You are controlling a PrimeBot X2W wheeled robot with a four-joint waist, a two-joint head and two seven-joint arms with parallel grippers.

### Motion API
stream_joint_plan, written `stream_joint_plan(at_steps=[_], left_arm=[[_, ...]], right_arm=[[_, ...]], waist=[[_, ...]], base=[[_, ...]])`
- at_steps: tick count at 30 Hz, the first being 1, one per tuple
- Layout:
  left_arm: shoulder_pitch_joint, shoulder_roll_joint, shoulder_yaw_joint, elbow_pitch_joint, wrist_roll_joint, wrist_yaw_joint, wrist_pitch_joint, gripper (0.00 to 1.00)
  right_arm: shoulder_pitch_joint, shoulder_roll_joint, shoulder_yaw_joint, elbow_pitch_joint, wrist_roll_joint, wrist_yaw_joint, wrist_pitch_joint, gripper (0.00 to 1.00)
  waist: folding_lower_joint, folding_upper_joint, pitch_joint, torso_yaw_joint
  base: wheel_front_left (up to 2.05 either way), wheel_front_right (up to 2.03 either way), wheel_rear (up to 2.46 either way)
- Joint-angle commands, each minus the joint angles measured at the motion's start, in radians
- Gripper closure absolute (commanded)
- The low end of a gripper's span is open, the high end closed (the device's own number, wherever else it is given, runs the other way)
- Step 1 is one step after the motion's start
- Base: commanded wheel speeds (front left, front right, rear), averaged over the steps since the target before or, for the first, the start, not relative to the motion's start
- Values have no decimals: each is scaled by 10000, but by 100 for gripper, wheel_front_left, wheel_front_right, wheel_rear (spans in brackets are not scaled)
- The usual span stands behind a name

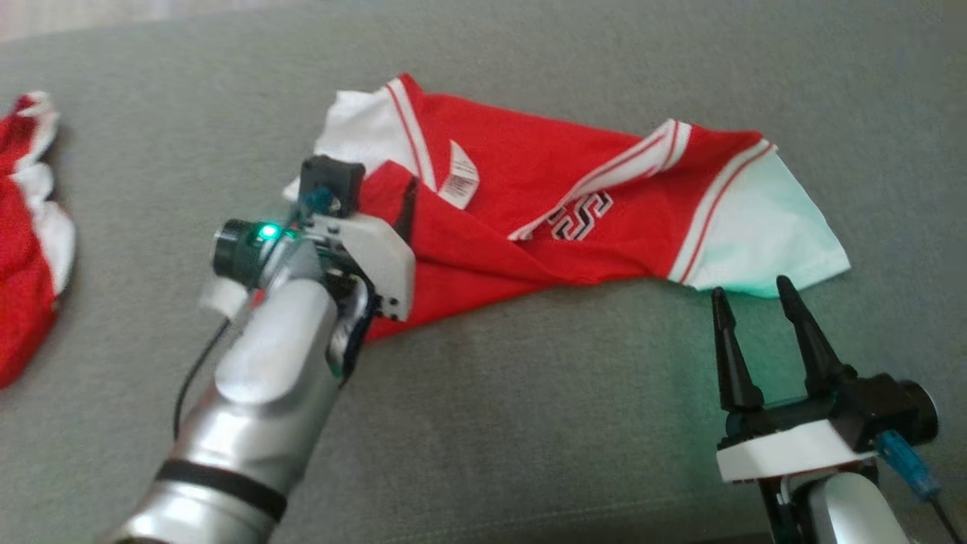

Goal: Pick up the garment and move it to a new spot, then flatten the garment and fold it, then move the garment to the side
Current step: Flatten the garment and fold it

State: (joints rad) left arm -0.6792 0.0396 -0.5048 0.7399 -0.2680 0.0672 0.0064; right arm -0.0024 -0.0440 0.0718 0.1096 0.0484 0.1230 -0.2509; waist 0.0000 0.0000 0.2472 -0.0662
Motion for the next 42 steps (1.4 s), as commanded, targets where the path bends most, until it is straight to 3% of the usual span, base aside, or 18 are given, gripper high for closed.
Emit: stream_joint_plan(at_steps=[1, 11, 20, 21, 22, 24, 29, 33, 38, 42], left_arm=[[-553, 225, 278, 68, 2, -67, 156, 0], [-1823, 574, 345, 1964, -1, -174, 408, 0], [-1909, 289, 142, 2826, -444, -815, 754, 0], [-1917, 267, 109, 2872, -474, -858, 747, 16], [-1919, 244, 76, 2909, -512, -914, 738, 54], [-1921, 204, -18, 2966, -579, -1052, 727, 100], [-1938, 149, -233, 3034, -681, -1196, 545, 100], [-1996, 128, -261, 2577, -806, -1168, -196, 100], [-1154, 117, -567, 1401, -959, -1406, -826, 100], [336, 314, -976, -108, -1085, -1595, -606, 100]], right_arm=[[-295, -63, 294, -323, 92, 77, -108, 0], [-331, -63, 366, -251, 230, 77, -108, 0], [-250, -63, 340, -88, 189, 77, -108, 0], [-247, -63, 348, -82, 186, 77, -108, 0], [-241, -63, 350, -78, 184, 77, -108, 0], [-225, -62, 351, -60, 189, 77, -108, 0], [-183, -62, 314, 11, 200, 77, -108, 0], [-121, -62, 144, 30, 232, 77, -108, 0], [191, -62, -164, 45, 272, 77, -108, 0], [473, -62, -338, 52, 319, 77, -109, 0]], waist=[[0, 0, 350, -390], [0, 0, 436, -643], [0, 0, 178, -459], [0, 0, 166, -445], [0, 0, 154, -432], [0, 0, 140, -407], [0, 0, 88, -364], [0, 0, 4, -224], [0, 0, -348, 100], [0, 0, -671, 400]], base=[[0, 0, 0], [0, 0, 0], [0, 0, 0], [0, 0, 0], [0, 0, 0], [0, 0, 0], [0, 0, 0], [0, 0, 0], [0, 0, 0], [0, 0, 0]])
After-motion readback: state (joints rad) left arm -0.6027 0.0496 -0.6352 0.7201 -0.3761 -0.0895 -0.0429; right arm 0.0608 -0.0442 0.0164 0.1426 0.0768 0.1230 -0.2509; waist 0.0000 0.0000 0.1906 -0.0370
